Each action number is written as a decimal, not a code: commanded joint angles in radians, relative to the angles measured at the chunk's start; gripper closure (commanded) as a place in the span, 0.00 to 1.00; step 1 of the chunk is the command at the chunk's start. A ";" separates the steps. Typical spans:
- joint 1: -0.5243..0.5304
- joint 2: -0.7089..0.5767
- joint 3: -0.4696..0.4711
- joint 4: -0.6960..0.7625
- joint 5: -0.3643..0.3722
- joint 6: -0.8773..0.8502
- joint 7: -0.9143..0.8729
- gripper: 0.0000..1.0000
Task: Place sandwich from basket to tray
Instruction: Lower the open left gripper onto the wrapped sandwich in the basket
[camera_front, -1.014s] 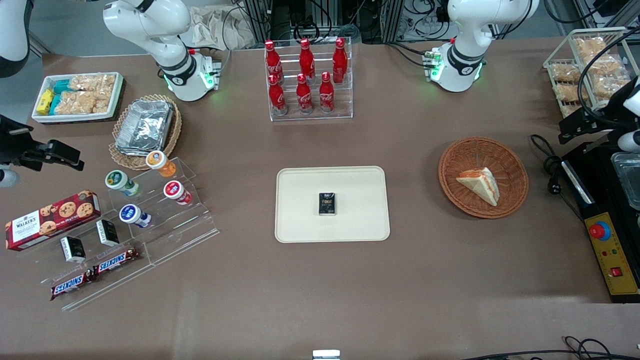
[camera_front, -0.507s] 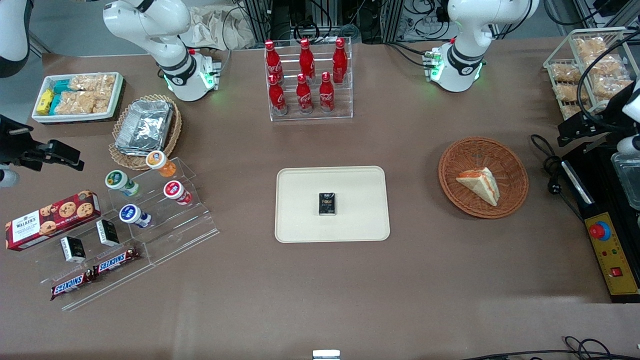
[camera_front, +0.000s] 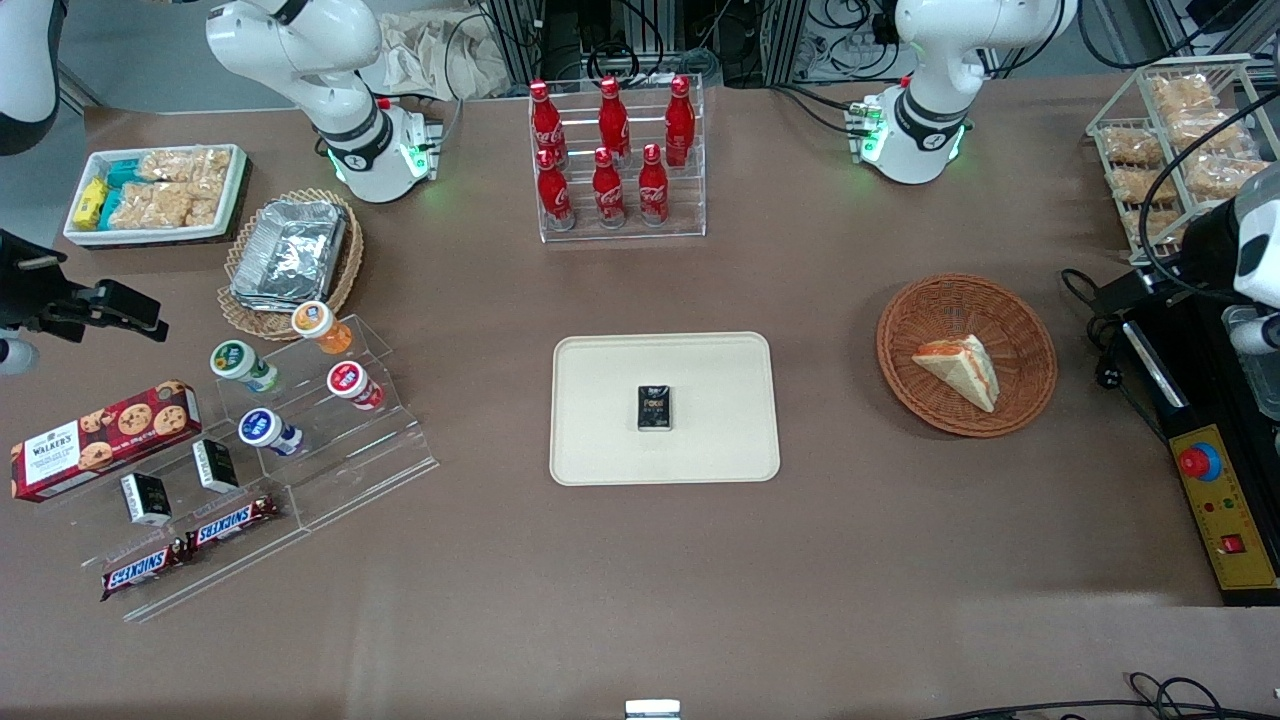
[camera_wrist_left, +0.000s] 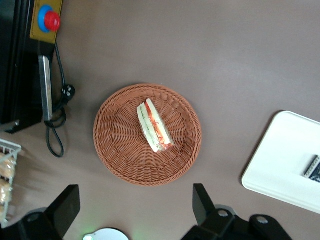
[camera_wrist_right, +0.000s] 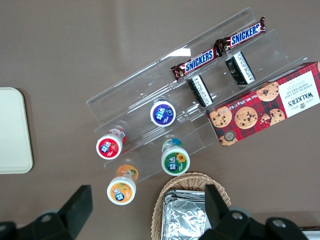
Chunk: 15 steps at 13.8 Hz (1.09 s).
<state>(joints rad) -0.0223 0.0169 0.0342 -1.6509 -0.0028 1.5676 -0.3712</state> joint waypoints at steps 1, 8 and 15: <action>0.001 -0.070 -0.008 -0.162 -0.003 0.138 -0.113 0.00; -0.005 -0.080 -0.042 -0.475 0.000 0.468 -0.428 0.00; -0.005 -0.003 -0.062 -0.582 -0.009 0.615 -0.466 0.00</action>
<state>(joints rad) -0.0254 -0.0018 -0.0267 -2.2096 -0.0039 2.1330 -0.8031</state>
